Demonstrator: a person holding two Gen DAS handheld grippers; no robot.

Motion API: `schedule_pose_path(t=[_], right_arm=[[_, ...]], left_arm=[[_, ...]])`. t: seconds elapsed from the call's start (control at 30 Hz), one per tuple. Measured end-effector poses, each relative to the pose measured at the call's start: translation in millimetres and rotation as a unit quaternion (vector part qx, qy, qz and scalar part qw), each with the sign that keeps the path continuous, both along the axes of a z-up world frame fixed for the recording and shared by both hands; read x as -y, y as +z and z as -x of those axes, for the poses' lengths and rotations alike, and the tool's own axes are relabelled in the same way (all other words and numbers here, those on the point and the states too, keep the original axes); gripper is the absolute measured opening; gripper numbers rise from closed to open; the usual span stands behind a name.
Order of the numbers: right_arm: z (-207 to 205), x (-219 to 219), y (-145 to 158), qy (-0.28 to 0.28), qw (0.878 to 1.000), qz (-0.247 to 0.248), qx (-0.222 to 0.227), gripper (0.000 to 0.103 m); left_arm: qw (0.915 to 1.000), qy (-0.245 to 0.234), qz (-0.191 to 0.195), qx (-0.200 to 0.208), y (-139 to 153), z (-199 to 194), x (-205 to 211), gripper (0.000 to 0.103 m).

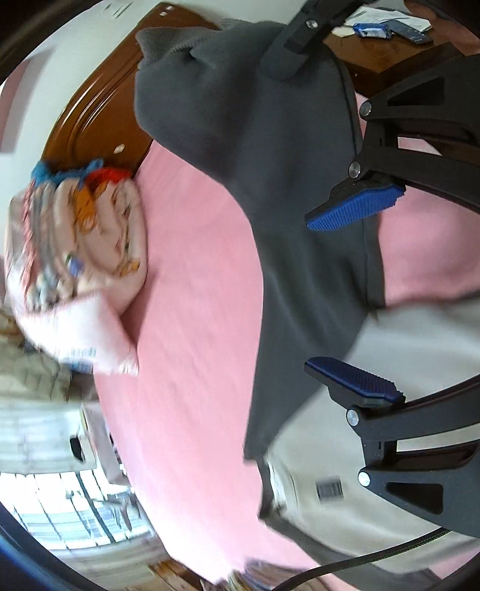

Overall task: Fold small clothes
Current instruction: 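Lift the cuff with the right tool and lay the sleeve across the sweatshirt body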

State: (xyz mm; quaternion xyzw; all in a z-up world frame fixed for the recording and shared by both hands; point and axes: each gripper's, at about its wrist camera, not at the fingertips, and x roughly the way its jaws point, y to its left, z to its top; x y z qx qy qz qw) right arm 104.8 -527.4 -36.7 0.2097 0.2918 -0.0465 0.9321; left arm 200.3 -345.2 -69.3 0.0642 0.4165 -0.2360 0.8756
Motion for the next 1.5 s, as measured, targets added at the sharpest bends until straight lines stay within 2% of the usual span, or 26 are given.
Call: schedule_pose_path(t=[0.17, 0.37, 0.5, 0.57, 0.73, 0.9, 0.93, 0.97, 1.07, 1.17, 1.23, 1.3, 1.4, 1.5], right_arm=[[-24, -61, 17, 0.058, 0.998, 0.006, 0.018, 0.024], [-64, -154, 17, 0.135, 0.990, 0.028, 0.024, 0.024], [-88, -223, -7, 0.184, 0.982, 0.047, 0.002, 0.024], [-97, -262, -25, 0.207, 0.976, 0.068, -0.014, 0.024], [-109, -350, -85, 0.256, 0.953, 0.148, -0.058, 0.025], [-100, -395, -140, 0.302, 0.924, 0.207, -0.106, 0.029], [-95, -401, -150, 0.309, 0.919, 0.215, -0.117, 0.032], [-93, -403, -154, 0.315, 0.917, 0.214, -0.121, 0.039], [-78, -403, -156, 0.339, 0.914, 0.190, -0.116, 0.058], [-64, -411, -146, 0.357, 0.910, 0.190, -0.090, 0.066], [-55, -412, -135, 0.371, 0.906, 0.188, -0.076, 0.067], [-48, -405, -126, 0.371, 0.906, 0.189, -0.067, 0.067], [-40, -383, -117, 0.358, 0.914, 0.178, -0.065, 0.067], [-35, -356, -113, 0.333, 0.925, 0.169, -0.071, 0.067]], left_arm=[[0.9978, 0.063, -0.017, 0.014, 9, -8, -101, 0.070], [0.9883, 0.151, -0.018, 0.014, 5, -13, -230, 0.070], [0.9784, 0.206, -0.013, -0.011, -17, -15, -307, 0.070], [0.9742, 0.225, -0.008, -0.021, -28, -14, -333, 0.070], [0.9599, 0.275, -0.007, -0.053, -65, -12, -400, 0.070], [0.9520, 0.293, 0.004, -0.089, -93, -12, -424, 0.070], [0.9515, 0.292, 0.008, -0.095, -97, -12, -427, 0.070], [0.9514, 0.291, 0.011, -0.101, -101, -12, -428, 0.070], [0.9530, 0.279, 0.024, -0.115, -106, -17, -427, 0.070], [0.9572, 0.259, 0.042, -0.122, -106, -21, -419, 0.070], [0.9604, 0.237, 0.053, -0.137, -108, -26, -412, 0.070], [0.9604, 0.219, 0.066, -0.159, -110, -30, -406, 0.070], [0.9573, 0.204, 0.078, -0.190, -117, -31, -399, 0.071], [0.9441, 0.208, 0.099, -0.236, -133, -28, -400, 0.071]])
